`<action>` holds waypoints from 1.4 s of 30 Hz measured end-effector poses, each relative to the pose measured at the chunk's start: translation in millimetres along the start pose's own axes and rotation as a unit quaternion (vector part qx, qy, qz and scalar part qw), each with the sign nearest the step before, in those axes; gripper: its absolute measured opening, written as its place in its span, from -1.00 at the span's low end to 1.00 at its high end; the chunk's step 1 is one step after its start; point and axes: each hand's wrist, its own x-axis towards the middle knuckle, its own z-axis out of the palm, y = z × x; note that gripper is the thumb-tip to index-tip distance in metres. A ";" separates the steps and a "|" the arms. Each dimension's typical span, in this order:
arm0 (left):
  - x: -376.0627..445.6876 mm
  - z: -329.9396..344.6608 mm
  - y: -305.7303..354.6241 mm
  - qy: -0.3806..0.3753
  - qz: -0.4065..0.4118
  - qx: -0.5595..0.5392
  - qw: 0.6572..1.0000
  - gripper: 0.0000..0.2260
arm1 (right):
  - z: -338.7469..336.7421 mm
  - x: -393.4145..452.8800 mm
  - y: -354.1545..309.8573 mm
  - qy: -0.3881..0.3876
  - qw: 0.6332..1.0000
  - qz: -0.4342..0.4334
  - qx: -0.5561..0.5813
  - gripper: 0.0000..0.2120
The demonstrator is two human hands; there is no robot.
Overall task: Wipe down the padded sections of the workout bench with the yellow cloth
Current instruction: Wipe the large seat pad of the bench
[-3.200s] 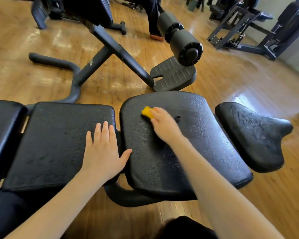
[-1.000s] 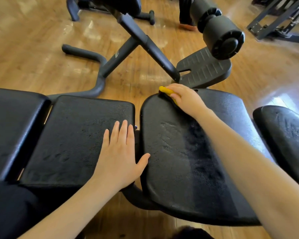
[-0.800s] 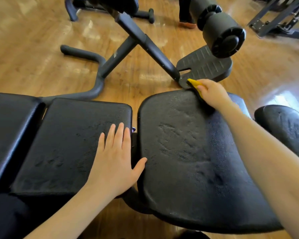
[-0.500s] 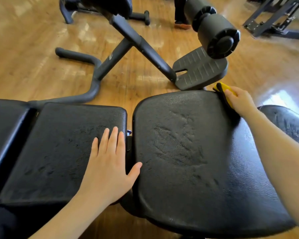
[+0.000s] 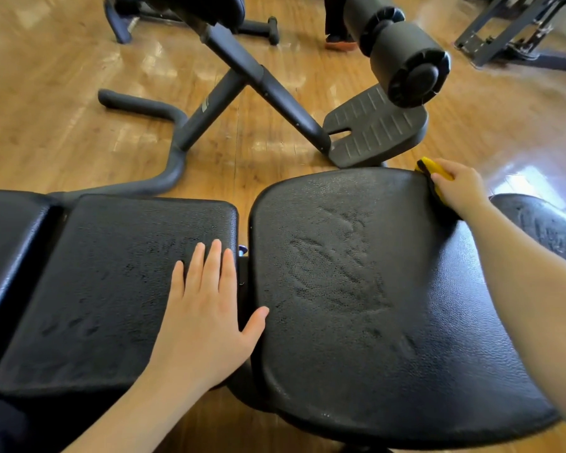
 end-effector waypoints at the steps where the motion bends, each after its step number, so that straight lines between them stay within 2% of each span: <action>1: -0.2 0.3 -0.1 0.000 0.000 0.001 1.000 -0.23 | -0.9 0.8 0.2 -0.008 1.000 0.002 0.014 -0.66; 4: -0.8 0.9 0.1 0.002 0.002 0.004 1.000 -0.23 | -4.6 3.3 -4.1 -0.032 0.999 0.017 0.003 -0.70; 8: -0.4 1.9 0.4 0.004 0.001 0.013 1.000 -0.23 | 2.3 10.3 -30.5 -0.062 0.994 -0.006 -0.089 -0.66; 15: -0.6 2.3 0.3 0.004 0.006 0.014 1.000 -0.24 | 38.7 -1.9 -119.1 -0.140 0.967 -0.140 -0.160 -0.59; 19: -1.5 2.8 0.2 0.015 0.009 0.011 1.000 -0.25 | 72.7 -19.0 -164.1 -0.218 0.941 -0.221 -0.135 -0.67; 22: -1.3 2.4 -1.7 0.013 0.011 0.013 1.000 -0.25 | 79.0 -23.2 -169.5 -0.232 0.934 -0.251 -0.102 -0.72; 28: -2.7 4.5 -3.8 0.004 0.012 0.014 1.000 -0.26 | 53.0 -2.2 -130.2 -0.224 0.950 -0.209 -0.056 -0.76; 37: 0.1 1.1 -1.0 0.006 0.004 0.020 1.000 -0.25 | -0.8 21.2 -15.5 -0.097 0.994 -0.050 -0.026 -0.74; 42: 0.5 -0.6 0.0 0.009 0.001 0.010 1.000 -0.25 | 6.3 15.1 -15.4 -0.023 1.000 0.003 -0.003 -0.69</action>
